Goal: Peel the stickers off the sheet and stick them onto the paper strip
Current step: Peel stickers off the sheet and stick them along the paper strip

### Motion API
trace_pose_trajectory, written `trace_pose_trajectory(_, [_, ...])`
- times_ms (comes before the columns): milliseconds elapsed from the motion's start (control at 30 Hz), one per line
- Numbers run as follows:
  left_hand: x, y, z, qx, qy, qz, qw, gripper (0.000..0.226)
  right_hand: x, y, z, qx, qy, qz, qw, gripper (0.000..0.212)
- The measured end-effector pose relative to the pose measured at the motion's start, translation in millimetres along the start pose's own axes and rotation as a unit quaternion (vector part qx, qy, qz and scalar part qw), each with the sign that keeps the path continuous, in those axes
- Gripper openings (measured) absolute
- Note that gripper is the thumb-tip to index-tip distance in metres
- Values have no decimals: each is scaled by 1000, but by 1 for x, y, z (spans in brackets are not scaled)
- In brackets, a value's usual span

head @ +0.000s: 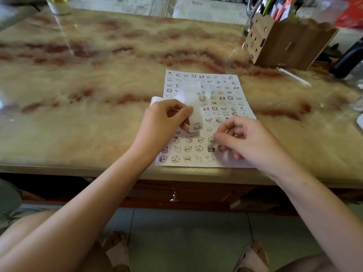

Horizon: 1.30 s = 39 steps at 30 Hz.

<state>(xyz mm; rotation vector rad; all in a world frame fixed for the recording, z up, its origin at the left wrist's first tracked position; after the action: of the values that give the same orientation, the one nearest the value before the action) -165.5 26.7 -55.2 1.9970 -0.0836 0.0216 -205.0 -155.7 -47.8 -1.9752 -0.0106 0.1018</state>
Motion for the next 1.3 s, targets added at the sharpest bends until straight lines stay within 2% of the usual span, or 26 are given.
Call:
trace_pose_trajectory(133, [-3,6,0,-37,10,27,999,18,1,-12,5,15,79,-137,987,6])
trace_pose_trajectory(300, [-6,11,2,-68,4,43,997,17,2,-17,16,-16,92,-197,976,8])
trace_pose_trajectory(500, [-7,13,2,-96,-11,43,994,17,4,-16,14,10,108,-197,974,9])
trace_pose_trajectory(633, [-7,16,2,-107,-33,30,993,31,4,-18,12,28,111,-207,972,12])
trace_pose_trajectory(833, [-9,15,4,-78,-60,38,994,11,5,-15,10,33,111,-216,970,11])
trace_pose_trajectory(1300, [-9,14,5,-64,-69,40,995,13,7,-15,5,-2,88,-183,979,9])
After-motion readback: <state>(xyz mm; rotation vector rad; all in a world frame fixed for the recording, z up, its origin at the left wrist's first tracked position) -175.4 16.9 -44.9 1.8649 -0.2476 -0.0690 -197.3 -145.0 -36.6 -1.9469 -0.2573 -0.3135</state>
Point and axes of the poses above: each hand's wrist, its own x-axis towards the middle knuckle, its own z-axis out of the palm, y = z × x, the point moved 2 cm from there along x, towards the middle knuckle, and after that the axes turned 6 degrees about x, right-handed, at the moved point
